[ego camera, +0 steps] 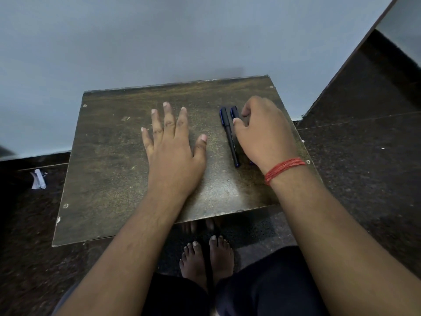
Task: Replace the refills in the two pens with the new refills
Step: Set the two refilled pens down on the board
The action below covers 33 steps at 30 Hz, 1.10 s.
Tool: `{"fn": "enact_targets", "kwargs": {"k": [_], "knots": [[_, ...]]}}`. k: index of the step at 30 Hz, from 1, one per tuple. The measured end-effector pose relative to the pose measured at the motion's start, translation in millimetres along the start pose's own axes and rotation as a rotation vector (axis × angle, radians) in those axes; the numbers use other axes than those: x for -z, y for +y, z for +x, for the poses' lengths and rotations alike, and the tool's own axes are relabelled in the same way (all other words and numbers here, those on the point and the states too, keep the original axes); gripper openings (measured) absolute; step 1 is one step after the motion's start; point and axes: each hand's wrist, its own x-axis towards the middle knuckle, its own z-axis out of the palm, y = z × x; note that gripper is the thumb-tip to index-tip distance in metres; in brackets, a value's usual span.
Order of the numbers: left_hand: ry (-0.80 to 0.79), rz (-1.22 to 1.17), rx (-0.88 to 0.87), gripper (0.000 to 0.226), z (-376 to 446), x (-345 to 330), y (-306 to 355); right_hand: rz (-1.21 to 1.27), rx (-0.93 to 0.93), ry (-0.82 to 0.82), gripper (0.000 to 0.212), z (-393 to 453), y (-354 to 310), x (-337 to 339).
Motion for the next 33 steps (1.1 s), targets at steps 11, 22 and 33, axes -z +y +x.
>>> {"fn": "enact_targets", "kwargs": {"k": [11, 22, 33], "knots": [[-0.008, 0.078, 0.036, 0.069, -1.5, 5.1, -9.8, -0.111, -0.011, -0.231, 0.037, -23.0, -17.4, -1.8], [-0.009, 0.136, 0.15, 0.068, -25.7, 29.0, -31.2, -0.04, 0.075, -0.226, 0.025, -43.8, -63.4, -27.7], [0.022, 0.341, 0.059, 0.065, -45.5, 40.9, -63.3, 0.028, 0.141, -0.211, 0.032, -58.0, -91.1, -46.1]]}}
